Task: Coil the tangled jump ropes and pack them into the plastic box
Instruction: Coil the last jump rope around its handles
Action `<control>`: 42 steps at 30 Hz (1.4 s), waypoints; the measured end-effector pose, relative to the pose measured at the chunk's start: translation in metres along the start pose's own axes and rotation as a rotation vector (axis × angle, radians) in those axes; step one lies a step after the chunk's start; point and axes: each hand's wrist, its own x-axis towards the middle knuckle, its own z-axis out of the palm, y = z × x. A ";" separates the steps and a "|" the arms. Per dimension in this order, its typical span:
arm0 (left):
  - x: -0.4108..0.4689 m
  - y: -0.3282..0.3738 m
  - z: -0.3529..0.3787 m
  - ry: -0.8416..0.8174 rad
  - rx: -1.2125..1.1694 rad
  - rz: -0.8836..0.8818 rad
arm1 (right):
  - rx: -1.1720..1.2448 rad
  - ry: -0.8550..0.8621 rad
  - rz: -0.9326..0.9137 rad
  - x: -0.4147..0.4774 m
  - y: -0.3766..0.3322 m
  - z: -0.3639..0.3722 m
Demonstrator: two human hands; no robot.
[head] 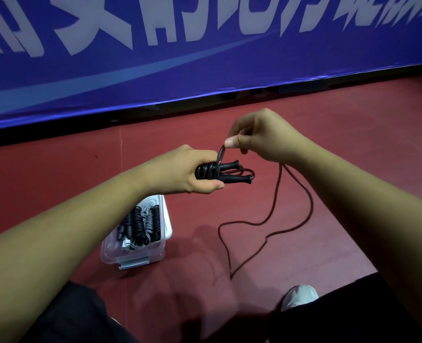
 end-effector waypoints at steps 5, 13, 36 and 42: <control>-0.002 0.014 -0.006 0.089 -0.601 -0.042 | 0.402 -0.247 0.119 -0.003 0.012 -0.003; 0.006 0.008 -0.013 0.301 -0.918 -0.171 | 0.575 -0.340 0.201 -0.006 0.009 0.014; 0.014 -0.017 -0.008 0.099 -0.434 -0.583 | -0.015 -0.129 0.158 -0.019 -0.026 -0.019; 0.012 0.001 0.006 -0.096 -0.213 -0.403 | -0.065 -0.024 0.031 -0.015 -0.024 -0.019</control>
